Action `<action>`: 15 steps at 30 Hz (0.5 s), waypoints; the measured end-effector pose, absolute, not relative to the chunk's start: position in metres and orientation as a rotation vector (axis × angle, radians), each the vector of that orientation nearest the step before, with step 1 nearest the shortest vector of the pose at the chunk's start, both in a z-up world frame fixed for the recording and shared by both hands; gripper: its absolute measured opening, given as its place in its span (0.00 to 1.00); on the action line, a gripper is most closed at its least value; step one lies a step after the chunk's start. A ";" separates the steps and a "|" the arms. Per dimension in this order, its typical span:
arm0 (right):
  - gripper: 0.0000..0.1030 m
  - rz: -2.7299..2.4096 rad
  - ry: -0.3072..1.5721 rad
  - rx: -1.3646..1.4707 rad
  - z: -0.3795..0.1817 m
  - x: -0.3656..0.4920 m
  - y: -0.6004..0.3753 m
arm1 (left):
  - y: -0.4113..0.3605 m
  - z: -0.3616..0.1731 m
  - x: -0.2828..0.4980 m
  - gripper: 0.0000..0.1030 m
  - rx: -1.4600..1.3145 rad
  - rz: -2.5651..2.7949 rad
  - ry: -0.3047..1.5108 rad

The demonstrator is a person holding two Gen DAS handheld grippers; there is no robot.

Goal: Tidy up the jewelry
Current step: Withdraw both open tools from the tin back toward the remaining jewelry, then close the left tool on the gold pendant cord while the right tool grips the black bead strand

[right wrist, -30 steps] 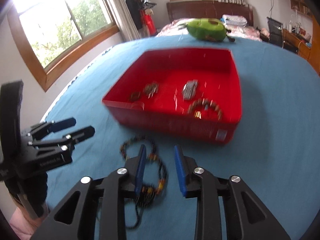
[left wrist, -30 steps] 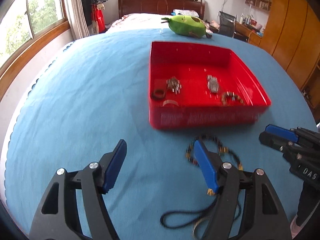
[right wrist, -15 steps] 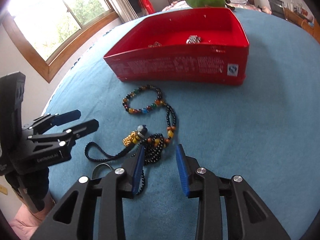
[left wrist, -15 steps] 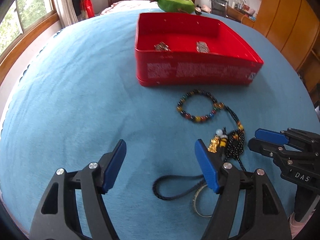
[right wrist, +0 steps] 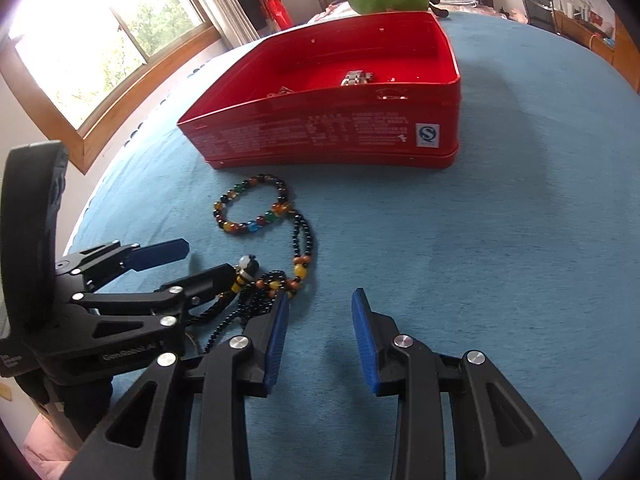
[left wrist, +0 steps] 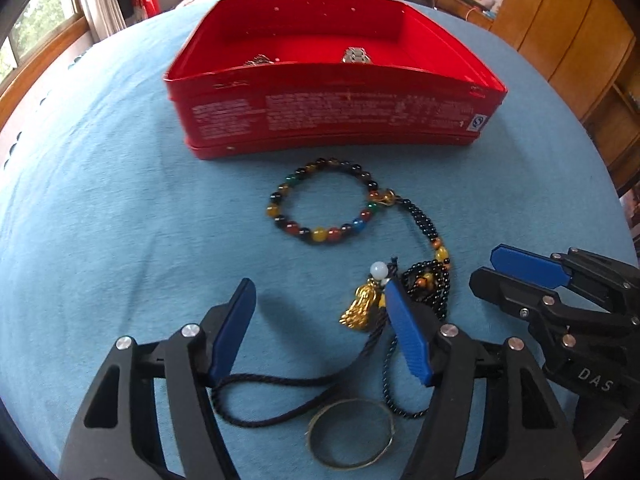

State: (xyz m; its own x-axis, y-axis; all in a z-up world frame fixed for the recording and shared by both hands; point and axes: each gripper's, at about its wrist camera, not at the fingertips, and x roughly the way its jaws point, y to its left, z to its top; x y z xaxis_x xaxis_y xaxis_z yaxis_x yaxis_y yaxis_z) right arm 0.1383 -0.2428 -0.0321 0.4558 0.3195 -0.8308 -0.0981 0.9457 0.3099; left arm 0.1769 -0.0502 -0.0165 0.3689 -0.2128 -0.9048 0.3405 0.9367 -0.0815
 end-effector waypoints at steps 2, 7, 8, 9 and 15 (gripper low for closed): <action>0.32 0.256 1.069 0.229 -0.032 0.139 -0.245 | -0.053 -0.018 0.179 0.61 0.127 -0.360 1.135; 0.32 0.258 1.069 0.230 -0.033 0.140 -0.247 | -0.054 -0.021 0.180 0.51 0.145 -0.352 1.123; 0.32 0.260 1.070 0.229 -0.034 0.140 -0.246 | -0.054 -0.022 0.180 0.50 0.142 -0.355 1.123; 0.32 0.263 1.072 0.228 -0.034 0.141 -0.246 | -0.053 -0.021 0.181 0.49 0.137 -0.356 1.125; 0.32 0.268 1.070 0.236 -0.036 0.144 -0.247 | -0.041 -0.017 0.186 0.37 0.098 -0.323 1.131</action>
State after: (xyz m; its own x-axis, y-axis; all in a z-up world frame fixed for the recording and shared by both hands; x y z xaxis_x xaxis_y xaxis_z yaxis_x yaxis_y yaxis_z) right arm 0.1439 -0.2467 -0.0357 0.4534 0.3282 -0.8287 -0.1018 0.9427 0.3176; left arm 0.1860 -0.0414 -0.0173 0.3847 -0.2038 -0.9003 0.3024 0.9493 -0.0857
